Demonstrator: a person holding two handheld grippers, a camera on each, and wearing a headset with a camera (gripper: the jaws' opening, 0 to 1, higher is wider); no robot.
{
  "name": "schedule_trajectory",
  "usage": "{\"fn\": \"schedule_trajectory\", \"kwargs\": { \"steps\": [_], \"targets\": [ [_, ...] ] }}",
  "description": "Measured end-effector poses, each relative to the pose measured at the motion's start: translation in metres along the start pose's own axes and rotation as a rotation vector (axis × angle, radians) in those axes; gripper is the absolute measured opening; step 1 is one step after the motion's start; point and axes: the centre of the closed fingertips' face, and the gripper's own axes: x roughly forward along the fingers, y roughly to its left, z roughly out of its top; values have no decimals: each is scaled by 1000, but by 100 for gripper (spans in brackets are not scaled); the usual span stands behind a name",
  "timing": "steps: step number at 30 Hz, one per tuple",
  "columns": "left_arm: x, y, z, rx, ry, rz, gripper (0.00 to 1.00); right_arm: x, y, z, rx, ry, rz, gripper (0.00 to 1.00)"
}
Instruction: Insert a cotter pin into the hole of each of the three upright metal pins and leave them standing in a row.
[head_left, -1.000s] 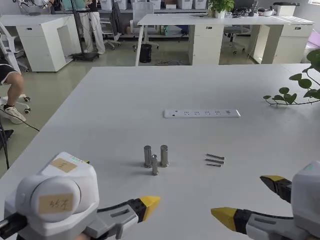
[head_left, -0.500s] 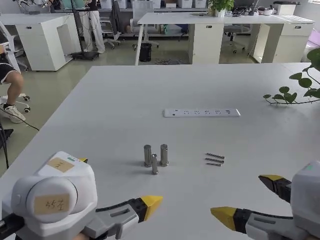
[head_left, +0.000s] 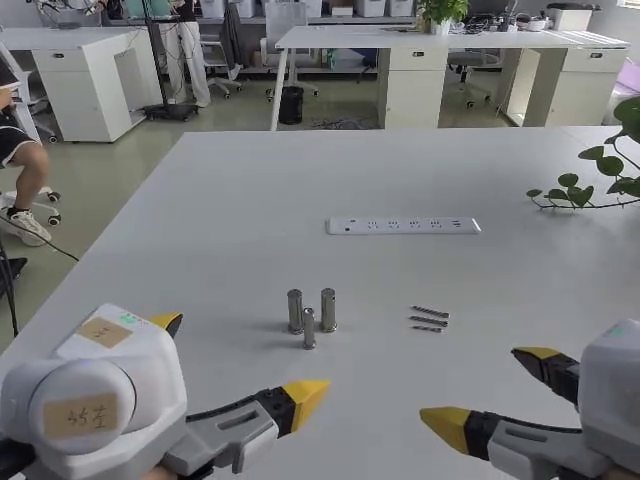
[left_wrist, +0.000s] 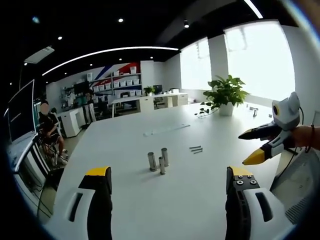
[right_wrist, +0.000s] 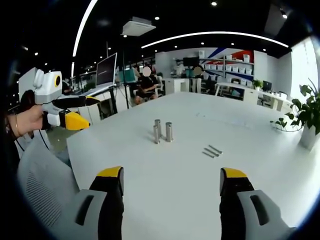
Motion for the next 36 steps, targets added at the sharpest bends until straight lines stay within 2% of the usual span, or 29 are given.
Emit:
{"fn": "schedule_trajectory", "kwargs": {
  "steps": [3, 10, 21, 25, 36],
  "targets": [
    [2, -2, -3, -1, 23, 0, 99, 1, 1, -1, -1, 1, 4, 75],
    [2, 1, -11, 16, 68, 17, 99, 2, -1, 0, -3, -6, 8, 72],
    [3, 1, -14, 20, 78, 20, 99, 3, -1, -2, -8, 0, 16, 71],
    [4, 2, -17, 8, 84, 18, 99, 5, -3, -3, -22, 9, 4, 74],
    [9, 4, -19, 0, 86, 16, 99, 13, -3, -4, -21, 19, 22, 72]
  ]
}}
